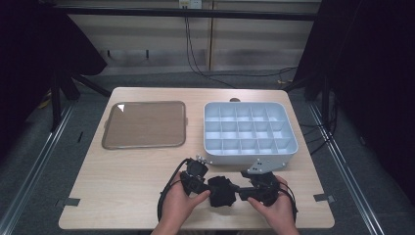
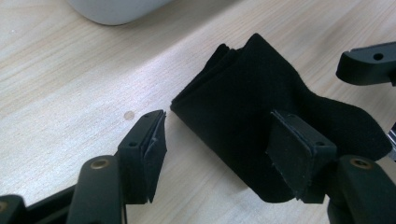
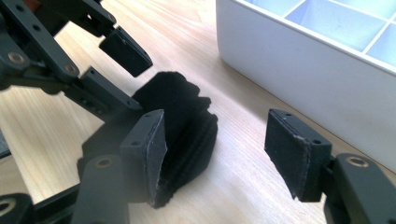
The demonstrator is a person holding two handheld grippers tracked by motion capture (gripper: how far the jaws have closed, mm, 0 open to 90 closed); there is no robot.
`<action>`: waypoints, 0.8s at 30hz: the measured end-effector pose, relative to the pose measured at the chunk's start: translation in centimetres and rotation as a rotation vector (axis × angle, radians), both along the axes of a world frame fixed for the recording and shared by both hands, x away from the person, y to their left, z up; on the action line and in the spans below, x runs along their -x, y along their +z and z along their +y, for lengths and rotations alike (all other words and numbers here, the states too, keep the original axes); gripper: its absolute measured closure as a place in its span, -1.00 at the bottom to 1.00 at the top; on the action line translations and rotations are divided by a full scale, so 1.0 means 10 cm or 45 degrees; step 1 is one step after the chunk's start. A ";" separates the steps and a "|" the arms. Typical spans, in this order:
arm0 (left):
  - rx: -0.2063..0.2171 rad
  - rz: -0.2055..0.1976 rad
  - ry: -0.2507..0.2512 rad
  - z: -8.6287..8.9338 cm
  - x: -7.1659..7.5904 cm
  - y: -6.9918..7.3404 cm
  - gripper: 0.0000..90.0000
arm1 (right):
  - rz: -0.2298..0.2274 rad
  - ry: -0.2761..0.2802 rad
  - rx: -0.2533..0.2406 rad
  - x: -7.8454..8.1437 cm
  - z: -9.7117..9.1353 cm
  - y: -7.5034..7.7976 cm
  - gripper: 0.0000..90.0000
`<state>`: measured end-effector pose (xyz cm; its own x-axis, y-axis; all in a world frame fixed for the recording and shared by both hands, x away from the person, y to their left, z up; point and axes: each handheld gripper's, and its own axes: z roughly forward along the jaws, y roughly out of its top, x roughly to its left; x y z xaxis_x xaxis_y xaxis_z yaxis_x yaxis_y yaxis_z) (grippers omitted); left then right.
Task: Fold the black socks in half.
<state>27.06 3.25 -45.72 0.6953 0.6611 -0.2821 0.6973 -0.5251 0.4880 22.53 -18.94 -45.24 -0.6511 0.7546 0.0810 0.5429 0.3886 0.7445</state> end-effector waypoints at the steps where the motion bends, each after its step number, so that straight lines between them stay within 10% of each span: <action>1: 0.000 0.000 0.000 0.00 0.00 0.00 -0.18 | 0.000 0.000 -0.004 0.00 0.01 0.00 -0.15; 24: -0.004 -0.009 0.010 0.12 0.04 0.02 -0.19 | 0.039 0.027 -0.004 -0.07 0.24 -0.09 -0.23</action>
<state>26.66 4.48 -45.56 0.6918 0.6676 -0.2752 0.6980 -0.5209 0.4914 23.24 -16.50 -46.18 -0.6643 0.7403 0.1033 0.5568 0.3980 0.7290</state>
